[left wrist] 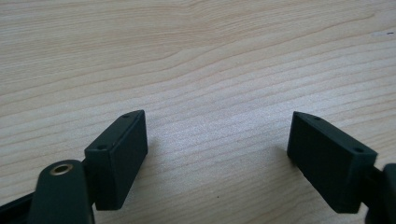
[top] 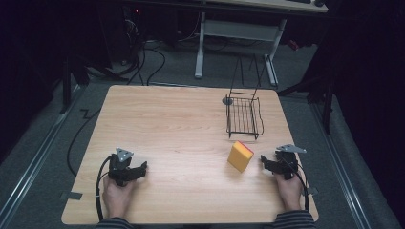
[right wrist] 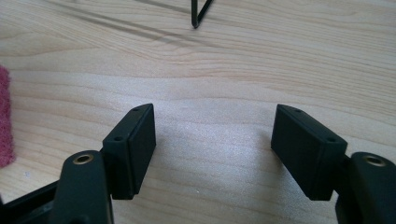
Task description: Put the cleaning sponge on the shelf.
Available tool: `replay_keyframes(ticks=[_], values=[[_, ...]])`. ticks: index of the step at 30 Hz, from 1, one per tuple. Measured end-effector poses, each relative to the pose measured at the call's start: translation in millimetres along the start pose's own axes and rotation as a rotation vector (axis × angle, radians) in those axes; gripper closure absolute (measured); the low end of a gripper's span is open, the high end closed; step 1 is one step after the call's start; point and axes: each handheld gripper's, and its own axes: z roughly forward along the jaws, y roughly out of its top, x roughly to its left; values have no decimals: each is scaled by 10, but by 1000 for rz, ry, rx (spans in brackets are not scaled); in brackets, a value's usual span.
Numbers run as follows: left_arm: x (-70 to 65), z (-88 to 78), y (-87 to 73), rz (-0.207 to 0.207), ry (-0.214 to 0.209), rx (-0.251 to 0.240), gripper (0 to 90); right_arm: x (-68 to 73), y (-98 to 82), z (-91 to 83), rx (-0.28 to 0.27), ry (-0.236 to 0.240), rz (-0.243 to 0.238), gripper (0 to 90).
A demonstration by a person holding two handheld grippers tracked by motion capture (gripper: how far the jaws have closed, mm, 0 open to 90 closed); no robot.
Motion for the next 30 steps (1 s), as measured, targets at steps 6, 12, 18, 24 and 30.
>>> replay_keyframes(ticks=[6, 12, 18, 24, 30], values=[[1, -1, 1, 1, -1, 2, 208, 2, -7, -7, -1, 2, 1, 315], [0, 0, 1, -1, 0, 0, 208, 4, -8, -9, 0, 0, 1, 313], [0, 1, 1, -1, 0, 0, 208, 7, -5, -9, 4, 4, 0, 301], [0, 0, 1, -2, -1, 0, 208, 6, -15, -17, 1, -8, 9, 308], [2, 1, 1, -2, -2, -1, 208, -6, -16, -20, 1, 0, 2, 310]])
